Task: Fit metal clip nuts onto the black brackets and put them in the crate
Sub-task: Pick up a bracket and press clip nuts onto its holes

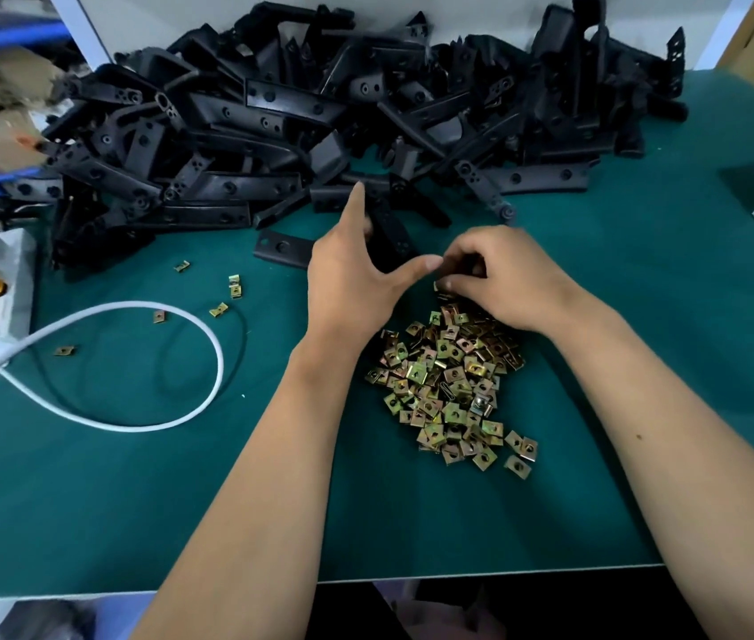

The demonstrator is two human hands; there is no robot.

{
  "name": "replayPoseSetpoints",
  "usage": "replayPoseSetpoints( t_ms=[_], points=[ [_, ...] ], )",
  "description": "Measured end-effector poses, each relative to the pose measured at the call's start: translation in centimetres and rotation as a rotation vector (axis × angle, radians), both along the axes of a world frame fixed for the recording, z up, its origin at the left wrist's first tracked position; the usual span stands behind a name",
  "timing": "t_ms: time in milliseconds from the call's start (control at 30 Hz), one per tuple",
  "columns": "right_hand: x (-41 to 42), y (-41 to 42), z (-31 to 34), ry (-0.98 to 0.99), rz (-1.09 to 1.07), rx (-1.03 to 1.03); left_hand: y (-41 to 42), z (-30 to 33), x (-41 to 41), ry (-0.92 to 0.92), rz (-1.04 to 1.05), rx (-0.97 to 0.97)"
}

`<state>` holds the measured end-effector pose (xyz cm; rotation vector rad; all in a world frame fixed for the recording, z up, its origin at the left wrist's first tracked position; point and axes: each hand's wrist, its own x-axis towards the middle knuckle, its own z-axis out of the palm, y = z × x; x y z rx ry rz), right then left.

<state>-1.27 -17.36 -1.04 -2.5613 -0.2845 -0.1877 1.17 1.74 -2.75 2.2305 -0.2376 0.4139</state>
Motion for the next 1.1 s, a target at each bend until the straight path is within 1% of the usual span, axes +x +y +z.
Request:
replayPoseSetpoints(
  t_ms=[100,200,367,467,567,700,900,967,1100],
  points=[
    [-0.2,0.2,-0.2,-0.046,-0.02,0.071,0.1,-0.2,0.1,0.011,-0.006,-0.018],
    [-0.3,0.6,-0.3,-0.078,-0.055,0.263,0.2,-0.3,0.1,0.026,-0.015,-0.028],
    [-0.2,1.1,-0.6,-0.052,-0.134,0.565,0.2,-0.1,0.0,0.031,-0.057,-0.029],
    [-0.1,1.2,-0.5,-0.003,-0.172,0.755,0.2,0.0,-0.3,0.028,-0.078,-0.024],
    [-0.2,1.1,-0.4,0.044,-0.172,0.875,0.2,0.1,-0.5,0.028,-0.088,-0.024],
    [-0.3,1.1,-0.4,0.073,-0.19,0.971,0.2,0.2,-0.6,0.023,-0.119,-0.032],
    [-0.5,1.4,-0.3,0.049,-0.143,0.963,0.0,0.2,-0.9,0.001,-0.182,-0.041],
    [-0.5,1.5,-0.3,0.032,-0.159,0.965,0.1,0.3,-1.0,-0.002,-0.196,-0.034],
    [-0.5,1.4,-0.5,0.042,-0.167,0.933,0.1,0.6,-0.9,-0.003,-0.178,-0.018]
  ],
)
